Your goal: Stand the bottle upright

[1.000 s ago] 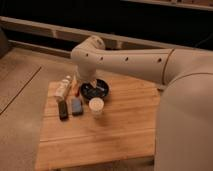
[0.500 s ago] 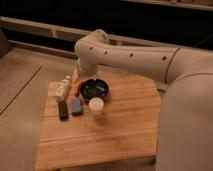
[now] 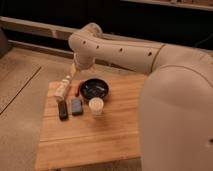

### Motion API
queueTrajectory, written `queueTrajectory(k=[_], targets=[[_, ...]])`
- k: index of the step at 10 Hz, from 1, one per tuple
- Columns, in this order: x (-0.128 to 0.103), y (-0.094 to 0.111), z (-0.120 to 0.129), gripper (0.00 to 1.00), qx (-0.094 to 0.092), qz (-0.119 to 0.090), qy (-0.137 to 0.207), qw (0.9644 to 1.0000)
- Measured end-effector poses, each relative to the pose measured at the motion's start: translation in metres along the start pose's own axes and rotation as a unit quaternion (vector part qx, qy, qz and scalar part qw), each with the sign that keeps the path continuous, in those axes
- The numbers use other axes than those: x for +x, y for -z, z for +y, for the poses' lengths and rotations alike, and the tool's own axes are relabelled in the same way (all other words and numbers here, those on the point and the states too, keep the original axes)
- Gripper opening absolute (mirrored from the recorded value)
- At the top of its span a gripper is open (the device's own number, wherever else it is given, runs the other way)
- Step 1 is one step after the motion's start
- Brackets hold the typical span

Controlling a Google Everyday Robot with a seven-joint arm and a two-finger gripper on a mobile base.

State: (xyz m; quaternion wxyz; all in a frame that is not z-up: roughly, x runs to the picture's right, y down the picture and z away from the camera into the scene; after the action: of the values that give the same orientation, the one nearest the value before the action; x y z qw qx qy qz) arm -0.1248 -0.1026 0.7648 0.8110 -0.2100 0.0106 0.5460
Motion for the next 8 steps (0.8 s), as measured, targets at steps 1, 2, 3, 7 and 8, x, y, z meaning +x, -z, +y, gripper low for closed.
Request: queueTrajectory(k=[1,2,3,7,8], targets=[[-0.010,-0.006,-0.004,0.65,-0.003,-0.003,0.004,1.0000],[-0.023,-0.016,-0.008,0.65,-0.014,-0.007,0.004,0.9999],[-0.036,-0.024,-0.012,0.65,-0.024,-0.013,0.003,0.9996],[-0.090,-0.049,-0.023,0.65,-0.045,-0.070,0.045,0.9955],[-0.101,-0.052,-0.024,0.65,-0.046,-0.085,0.058,0.9936]])
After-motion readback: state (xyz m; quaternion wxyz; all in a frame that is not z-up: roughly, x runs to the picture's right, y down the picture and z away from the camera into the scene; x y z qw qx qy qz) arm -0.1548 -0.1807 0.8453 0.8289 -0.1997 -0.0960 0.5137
